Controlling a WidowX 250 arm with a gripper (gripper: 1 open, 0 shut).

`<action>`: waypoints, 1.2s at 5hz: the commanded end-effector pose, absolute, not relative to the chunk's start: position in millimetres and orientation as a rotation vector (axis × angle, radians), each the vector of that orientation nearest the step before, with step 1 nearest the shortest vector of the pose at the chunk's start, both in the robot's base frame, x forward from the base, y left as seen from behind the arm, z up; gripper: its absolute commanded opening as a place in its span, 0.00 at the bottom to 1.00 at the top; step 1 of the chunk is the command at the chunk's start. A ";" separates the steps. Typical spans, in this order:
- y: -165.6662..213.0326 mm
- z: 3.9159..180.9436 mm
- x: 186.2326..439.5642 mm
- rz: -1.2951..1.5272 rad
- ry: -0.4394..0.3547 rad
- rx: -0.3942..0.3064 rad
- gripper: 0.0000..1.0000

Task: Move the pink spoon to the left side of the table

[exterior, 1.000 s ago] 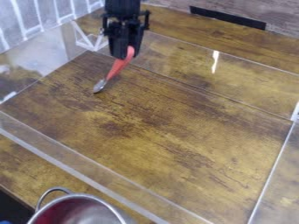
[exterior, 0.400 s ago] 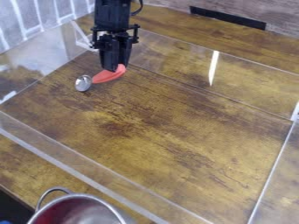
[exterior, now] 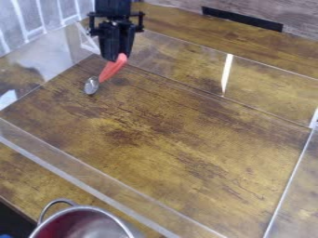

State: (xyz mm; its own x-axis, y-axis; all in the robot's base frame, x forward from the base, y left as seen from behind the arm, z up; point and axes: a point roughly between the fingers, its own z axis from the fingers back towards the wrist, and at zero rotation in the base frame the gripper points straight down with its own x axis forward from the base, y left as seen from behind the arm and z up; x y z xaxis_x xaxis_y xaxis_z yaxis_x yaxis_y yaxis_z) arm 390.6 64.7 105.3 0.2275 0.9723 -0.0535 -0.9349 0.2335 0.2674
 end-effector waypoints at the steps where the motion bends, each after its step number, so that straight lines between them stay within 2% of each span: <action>1: 63.1 133.1 397.3 1.232 0.144 0.155 0.00; 4: 63.7 121.2 399.5 1.110 0.150 0.166 0.00; 6: 66.4 121.5 388.2 1.001 0.148 0.158 0.00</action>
State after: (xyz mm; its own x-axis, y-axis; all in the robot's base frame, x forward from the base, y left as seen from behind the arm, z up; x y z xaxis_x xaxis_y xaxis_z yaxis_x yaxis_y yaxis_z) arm 383.5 60.6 80.1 0.5263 0.8414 -0.1223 -0.7947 0.5380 0.2811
